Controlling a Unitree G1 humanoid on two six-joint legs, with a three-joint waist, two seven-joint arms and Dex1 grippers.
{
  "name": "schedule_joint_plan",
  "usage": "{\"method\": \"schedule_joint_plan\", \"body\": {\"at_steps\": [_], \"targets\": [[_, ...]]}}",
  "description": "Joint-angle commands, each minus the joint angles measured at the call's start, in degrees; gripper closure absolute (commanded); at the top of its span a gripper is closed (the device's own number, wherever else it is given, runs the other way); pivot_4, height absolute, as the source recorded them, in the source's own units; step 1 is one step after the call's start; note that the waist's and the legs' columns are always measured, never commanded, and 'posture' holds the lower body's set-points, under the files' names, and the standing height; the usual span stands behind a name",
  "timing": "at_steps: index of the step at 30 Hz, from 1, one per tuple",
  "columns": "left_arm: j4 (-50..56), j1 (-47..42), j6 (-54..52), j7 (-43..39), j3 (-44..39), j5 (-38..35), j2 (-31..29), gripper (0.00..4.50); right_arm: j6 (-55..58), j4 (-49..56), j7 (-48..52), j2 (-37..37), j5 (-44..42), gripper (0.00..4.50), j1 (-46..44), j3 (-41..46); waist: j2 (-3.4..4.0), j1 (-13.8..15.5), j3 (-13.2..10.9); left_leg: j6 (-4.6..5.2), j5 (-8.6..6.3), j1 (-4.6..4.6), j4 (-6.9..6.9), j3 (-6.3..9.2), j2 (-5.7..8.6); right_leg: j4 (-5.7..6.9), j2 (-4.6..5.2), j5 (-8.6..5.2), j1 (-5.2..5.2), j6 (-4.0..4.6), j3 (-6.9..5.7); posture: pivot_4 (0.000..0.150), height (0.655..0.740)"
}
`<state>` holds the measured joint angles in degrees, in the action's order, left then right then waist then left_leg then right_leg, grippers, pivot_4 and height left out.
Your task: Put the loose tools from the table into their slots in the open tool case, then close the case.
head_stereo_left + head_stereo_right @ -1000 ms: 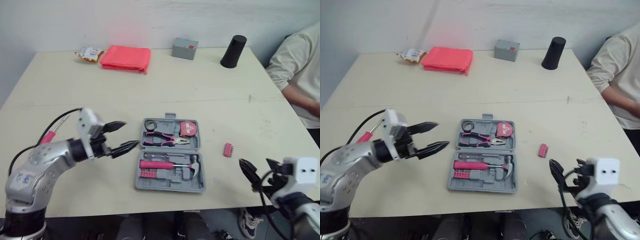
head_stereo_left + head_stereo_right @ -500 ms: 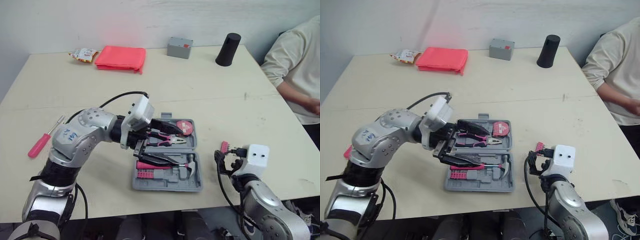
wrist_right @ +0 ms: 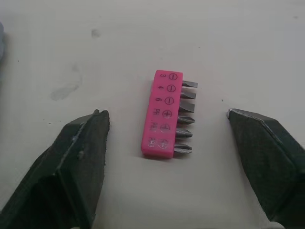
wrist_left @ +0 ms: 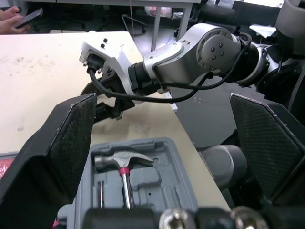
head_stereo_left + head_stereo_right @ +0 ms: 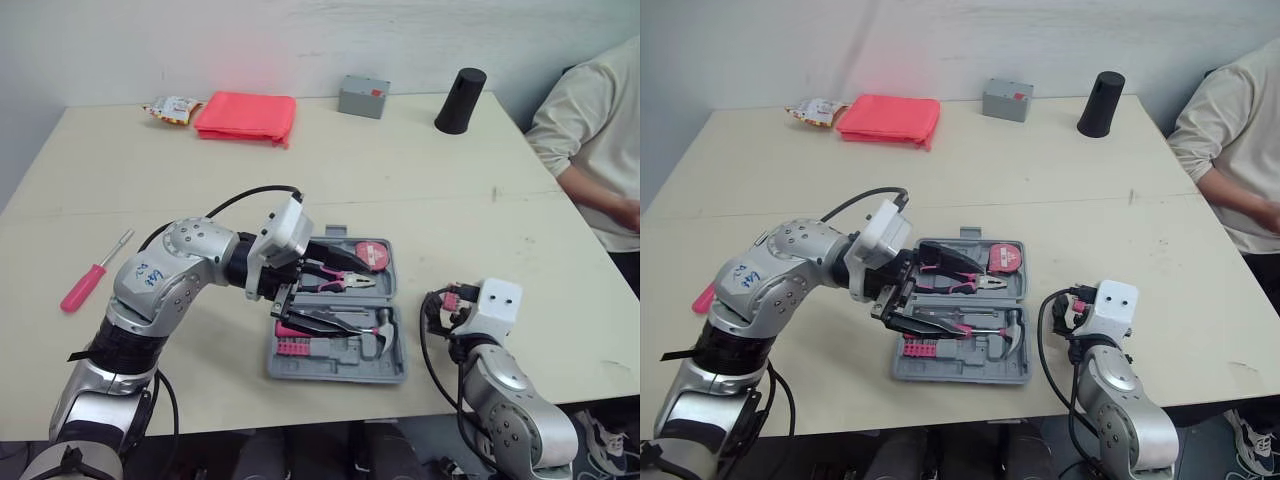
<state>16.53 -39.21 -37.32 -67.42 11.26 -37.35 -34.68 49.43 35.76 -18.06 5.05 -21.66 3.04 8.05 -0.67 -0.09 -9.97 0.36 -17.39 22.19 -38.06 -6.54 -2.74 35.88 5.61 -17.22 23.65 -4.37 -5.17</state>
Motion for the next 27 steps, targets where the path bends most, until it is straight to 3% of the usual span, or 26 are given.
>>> {"method": "schedule_joint_plan", "body": {"at_steps": [1,8,10,27], "targets": [[-0.09,-0.14,1.45,-0.58,-0.95,0.64,-0.03,0.0,2.3,1.11,0.17,-0.51,1.08,2.17,1.2,0.18,0.0,-0.12,0.0,0.0,0.0,0.0,0.0,0.0,-0.01,0.0,-0.01,0.0,0.0,0.0,0.0,0.15,0.74],[-1.44,-2.13,1.56,-0.29,-0.67,1.36,0.89,0.0,2.34,1.4,2.07,0.4,3.49,2.17,2.57,0.0,0.0,-0.15,0.0,0.0,0.0,0.0,0.02,0.0,-0.04,0.0,-0.06,0.0,0.01,0.0,0.0,0.15,0.74],[-1.24,-2.83,0.87,0.02,-0.61,1.22,1.27,0.0,1.7,1.51,4.01,1.63,4.06,2.69,2.87,-0.73,0.0,-0.09,0.0,0.01,-0.01,-0.01,0.01,0.0,-0.03,-0.01,-0.05,0.0,0.0,0.0,0.0,0.15,0.74],[-0.33,-2.72,0.4,0.15,-1.43,1.24,1.39,0.0,-1.94,-3.76,17.29,8.43,4.01,2.69,1.92,2.87,-0.01,-0.23,0.0,0.03,-0.02,-0.02,0.01,-0.01,-0.01,0.0,-0.06,0.01,0.0,-0.02,0.01,0.15,0.74]]}}
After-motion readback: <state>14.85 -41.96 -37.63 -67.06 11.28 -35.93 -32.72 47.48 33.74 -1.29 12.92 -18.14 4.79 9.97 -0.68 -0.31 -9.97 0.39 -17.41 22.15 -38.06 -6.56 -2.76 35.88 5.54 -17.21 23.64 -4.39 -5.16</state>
